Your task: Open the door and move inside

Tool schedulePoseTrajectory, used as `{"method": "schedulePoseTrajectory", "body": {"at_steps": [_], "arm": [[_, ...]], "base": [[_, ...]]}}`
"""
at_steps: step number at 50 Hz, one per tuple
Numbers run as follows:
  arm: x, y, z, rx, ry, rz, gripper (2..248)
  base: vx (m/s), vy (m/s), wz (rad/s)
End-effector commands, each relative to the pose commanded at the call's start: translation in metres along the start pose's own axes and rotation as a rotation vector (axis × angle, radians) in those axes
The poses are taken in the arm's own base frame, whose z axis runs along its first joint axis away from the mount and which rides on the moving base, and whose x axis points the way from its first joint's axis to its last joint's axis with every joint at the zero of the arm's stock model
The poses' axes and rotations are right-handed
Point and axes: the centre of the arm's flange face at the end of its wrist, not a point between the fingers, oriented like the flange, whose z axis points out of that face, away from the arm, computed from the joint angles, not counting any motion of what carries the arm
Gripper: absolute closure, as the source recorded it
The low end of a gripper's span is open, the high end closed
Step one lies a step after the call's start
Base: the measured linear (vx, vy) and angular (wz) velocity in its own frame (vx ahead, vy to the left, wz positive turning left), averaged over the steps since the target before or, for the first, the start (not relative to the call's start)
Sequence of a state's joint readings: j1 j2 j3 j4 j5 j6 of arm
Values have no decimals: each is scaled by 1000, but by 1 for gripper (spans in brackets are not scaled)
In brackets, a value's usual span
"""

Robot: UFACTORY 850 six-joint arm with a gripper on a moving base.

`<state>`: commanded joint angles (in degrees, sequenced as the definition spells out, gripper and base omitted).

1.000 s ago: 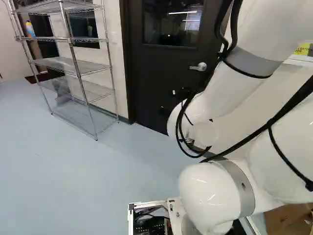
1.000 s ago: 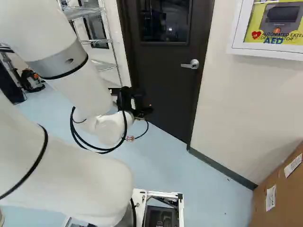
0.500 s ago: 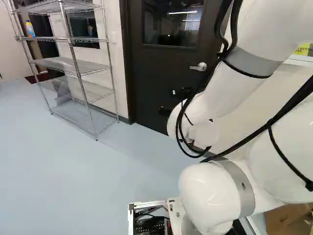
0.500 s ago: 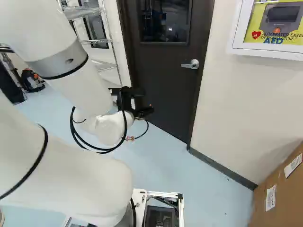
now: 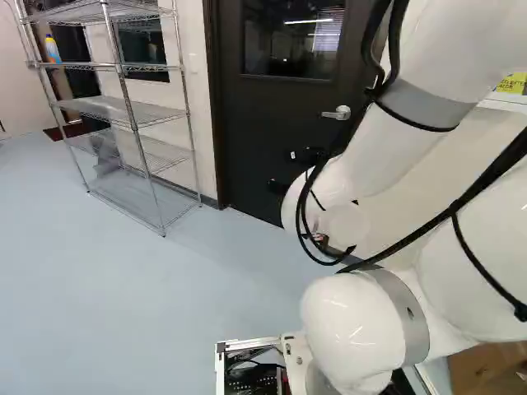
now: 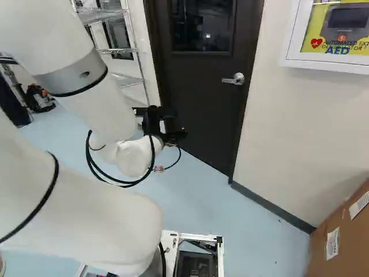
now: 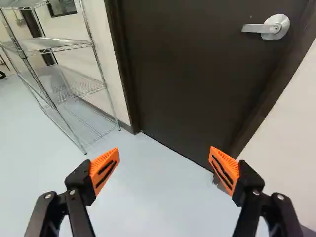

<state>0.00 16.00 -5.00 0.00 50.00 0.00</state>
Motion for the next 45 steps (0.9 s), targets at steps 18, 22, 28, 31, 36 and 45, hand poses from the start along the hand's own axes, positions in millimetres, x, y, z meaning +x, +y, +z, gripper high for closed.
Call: {"method": "schedulePoseTrajectory", "body": {"at_steps": [18,22,28,31,36,45], "arm": [[0,0,0,0,0,0,3],[0,0,0,0,0,0,3],[0,0,0,0,0,0,3],[0,0,0,0,0,0,3],[0,0,0,0,0,0,3],[0,0,0,0,0,0,3]], "base": [[48,6,-229],[60,8,-300],[69,36,-309],[66,42,-313],[72,55,-300],[76,61,-323]]}}
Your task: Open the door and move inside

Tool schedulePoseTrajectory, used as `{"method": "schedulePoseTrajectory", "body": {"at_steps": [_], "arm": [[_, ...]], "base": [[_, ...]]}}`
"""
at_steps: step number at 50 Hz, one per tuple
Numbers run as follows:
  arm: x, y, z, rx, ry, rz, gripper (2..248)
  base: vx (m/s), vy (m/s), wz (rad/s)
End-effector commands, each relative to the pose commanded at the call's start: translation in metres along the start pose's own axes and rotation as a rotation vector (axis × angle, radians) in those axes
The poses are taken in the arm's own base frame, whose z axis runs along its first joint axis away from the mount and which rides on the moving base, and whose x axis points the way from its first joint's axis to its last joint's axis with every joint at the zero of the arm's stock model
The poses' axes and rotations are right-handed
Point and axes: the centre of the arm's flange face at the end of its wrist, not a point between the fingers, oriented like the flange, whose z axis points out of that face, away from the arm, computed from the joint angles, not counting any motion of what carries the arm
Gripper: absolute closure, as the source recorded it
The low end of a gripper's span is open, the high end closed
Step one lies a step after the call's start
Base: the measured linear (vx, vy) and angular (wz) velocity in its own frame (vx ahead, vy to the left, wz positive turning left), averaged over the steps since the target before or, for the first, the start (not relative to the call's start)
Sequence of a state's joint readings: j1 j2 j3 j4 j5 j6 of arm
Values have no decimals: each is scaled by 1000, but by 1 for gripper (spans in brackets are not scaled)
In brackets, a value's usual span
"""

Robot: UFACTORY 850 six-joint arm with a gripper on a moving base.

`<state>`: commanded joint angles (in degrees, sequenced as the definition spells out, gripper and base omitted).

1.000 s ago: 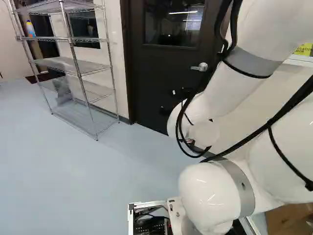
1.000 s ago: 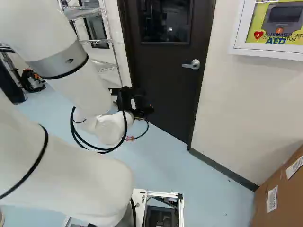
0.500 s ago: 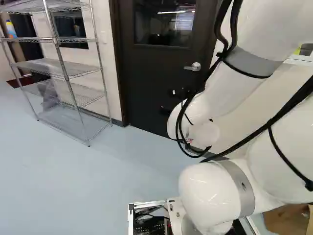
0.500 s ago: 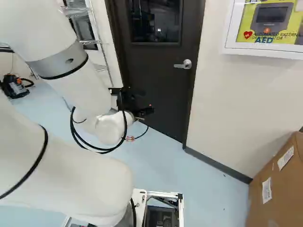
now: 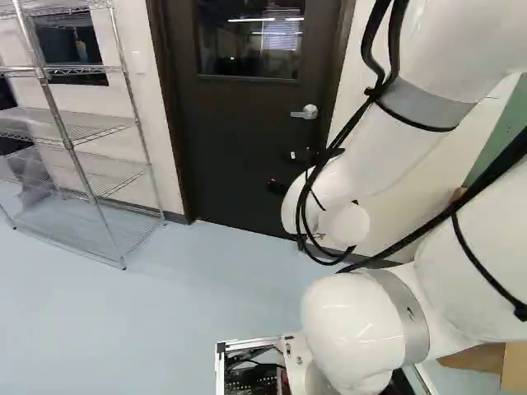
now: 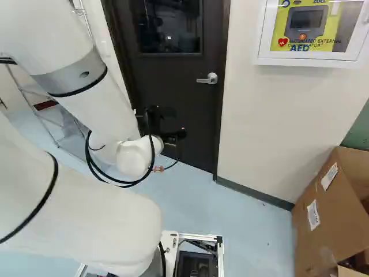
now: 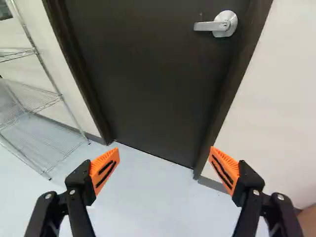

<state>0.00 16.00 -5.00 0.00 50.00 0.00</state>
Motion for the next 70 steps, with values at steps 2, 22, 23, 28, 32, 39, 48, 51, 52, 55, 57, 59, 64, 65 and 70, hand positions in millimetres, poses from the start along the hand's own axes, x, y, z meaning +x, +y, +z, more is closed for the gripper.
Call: {"method": "schedulePoseTrajectory", "body": {"at_steps": [2,22,23,28,32,39,48,51,52,55,57,59,64,65,70], "arm": [[0,0,0,0,0,0,3],[0,0,0,0,0,0,3],[0,0,0,0,0,0,3],[0,0,0,0,0,0,3],[0,0,0,0,0,0,3],[0,0,0,0,0,0,3],[0,0,0,0,0,0,3],[0,0,0,0,0,0,3],[0,0,0,0,0,0,3],[0,0,0,0,0,0,3],[0,0,0,0,0,0,3],[0,0,0,0,0,0,3],[0,0,0,0,0,0,3],[0,0,0,0,0,0,3],[0,0,0,0,0,0,3]], "base": [[75,60,-326],[84,77,-353],[107,112,-407],[99,103,-354],[95,116,-371],[104,122,-373],[105,122,-363],[111,133,-379],[125,155,-399],[110,135,-341],[109,148,-334],[102,149,-325],[99,158,-343],[87,162,-290],[97,167,-312]]}}
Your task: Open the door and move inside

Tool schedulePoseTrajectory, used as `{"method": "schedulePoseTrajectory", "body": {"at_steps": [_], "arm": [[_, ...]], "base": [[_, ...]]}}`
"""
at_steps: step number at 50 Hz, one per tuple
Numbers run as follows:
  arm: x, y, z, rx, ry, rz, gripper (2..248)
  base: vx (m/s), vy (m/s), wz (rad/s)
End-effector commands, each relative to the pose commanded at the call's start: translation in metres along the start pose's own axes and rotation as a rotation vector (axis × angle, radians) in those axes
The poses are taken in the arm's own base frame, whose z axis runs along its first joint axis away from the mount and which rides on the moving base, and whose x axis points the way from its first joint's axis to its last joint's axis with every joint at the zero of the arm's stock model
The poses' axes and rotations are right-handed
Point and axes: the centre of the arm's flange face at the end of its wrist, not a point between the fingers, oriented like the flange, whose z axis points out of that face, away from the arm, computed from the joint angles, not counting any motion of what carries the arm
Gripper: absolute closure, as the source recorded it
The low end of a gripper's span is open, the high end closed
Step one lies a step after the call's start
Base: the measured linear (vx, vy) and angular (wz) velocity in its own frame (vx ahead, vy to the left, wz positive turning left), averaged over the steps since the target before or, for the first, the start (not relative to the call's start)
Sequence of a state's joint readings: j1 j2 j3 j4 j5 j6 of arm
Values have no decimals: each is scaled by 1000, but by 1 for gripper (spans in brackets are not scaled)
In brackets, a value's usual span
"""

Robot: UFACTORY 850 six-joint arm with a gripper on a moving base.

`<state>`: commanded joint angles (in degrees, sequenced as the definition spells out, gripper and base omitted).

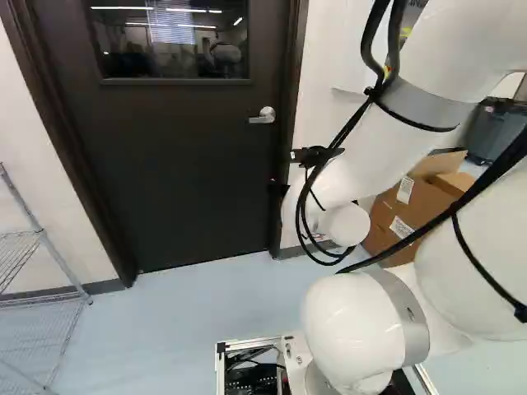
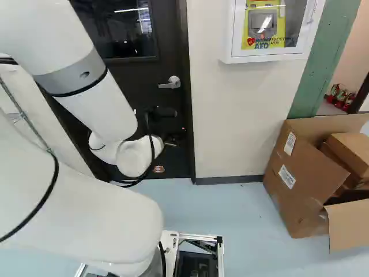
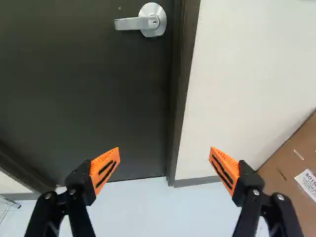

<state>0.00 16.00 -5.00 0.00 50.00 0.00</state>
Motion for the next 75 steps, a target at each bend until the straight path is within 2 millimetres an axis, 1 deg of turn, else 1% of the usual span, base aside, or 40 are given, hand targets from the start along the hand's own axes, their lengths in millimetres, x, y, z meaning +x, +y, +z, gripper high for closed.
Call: {"method": "schedulePoseTrajectory", "body": {"at_steps": [44,63,75], "arm": [[0,0,0,0,0,0,3],[0,0,0,0,0,0,3],[0,0,0,0,0,0,3]], "base": [[83,175,-306],[-5,182,-41],[0,23,0]]}}
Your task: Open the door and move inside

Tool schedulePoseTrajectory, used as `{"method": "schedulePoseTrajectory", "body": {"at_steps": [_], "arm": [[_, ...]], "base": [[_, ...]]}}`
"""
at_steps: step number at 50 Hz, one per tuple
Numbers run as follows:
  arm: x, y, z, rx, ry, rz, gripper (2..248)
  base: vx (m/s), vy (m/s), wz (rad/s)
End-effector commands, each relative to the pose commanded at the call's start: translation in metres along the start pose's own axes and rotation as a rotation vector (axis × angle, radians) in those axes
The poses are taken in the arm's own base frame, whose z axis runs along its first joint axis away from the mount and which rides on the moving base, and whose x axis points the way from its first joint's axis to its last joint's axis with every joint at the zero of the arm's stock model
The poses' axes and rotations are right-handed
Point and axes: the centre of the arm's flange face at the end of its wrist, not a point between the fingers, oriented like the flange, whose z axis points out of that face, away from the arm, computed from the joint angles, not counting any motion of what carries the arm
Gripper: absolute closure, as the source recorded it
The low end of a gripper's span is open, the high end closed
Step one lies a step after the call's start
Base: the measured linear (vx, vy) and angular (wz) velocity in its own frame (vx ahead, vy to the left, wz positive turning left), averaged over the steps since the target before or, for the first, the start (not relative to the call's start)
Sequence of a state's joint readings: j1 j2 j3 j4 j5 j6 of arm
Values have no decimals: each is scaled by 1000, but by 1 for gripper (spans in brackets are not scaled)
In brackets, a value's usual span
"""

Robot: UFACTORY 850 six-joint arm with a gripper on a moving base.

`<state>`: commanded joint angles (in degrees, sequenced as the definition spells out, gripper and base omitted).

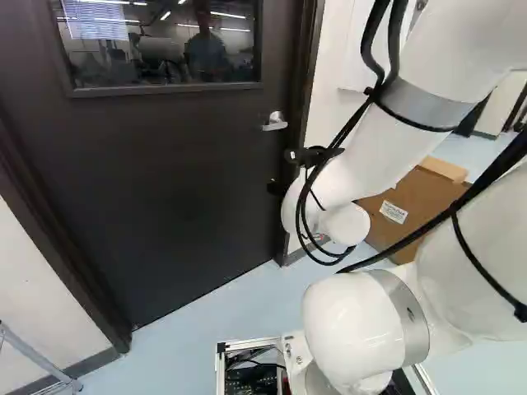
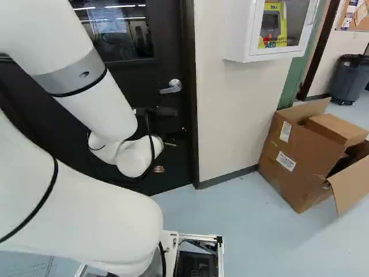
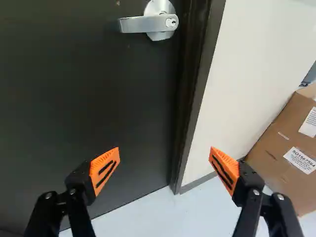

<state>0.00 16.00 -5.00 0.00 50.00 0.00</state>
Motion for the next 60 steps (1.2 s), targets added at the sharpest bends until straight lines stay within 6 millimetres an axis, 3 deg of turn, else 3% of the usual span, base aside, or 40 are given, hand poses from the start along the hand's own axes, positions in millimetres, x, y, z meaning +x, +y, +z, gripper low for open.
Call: {"method": "schedulePoseTrajectory", "body": {"at_steps": [40,60], "arm": [[5,0,10,0,-5,0,3],[25,-2,18,29,38,-26,3]], "base": [[0,0,0],[0,0,0]]}}
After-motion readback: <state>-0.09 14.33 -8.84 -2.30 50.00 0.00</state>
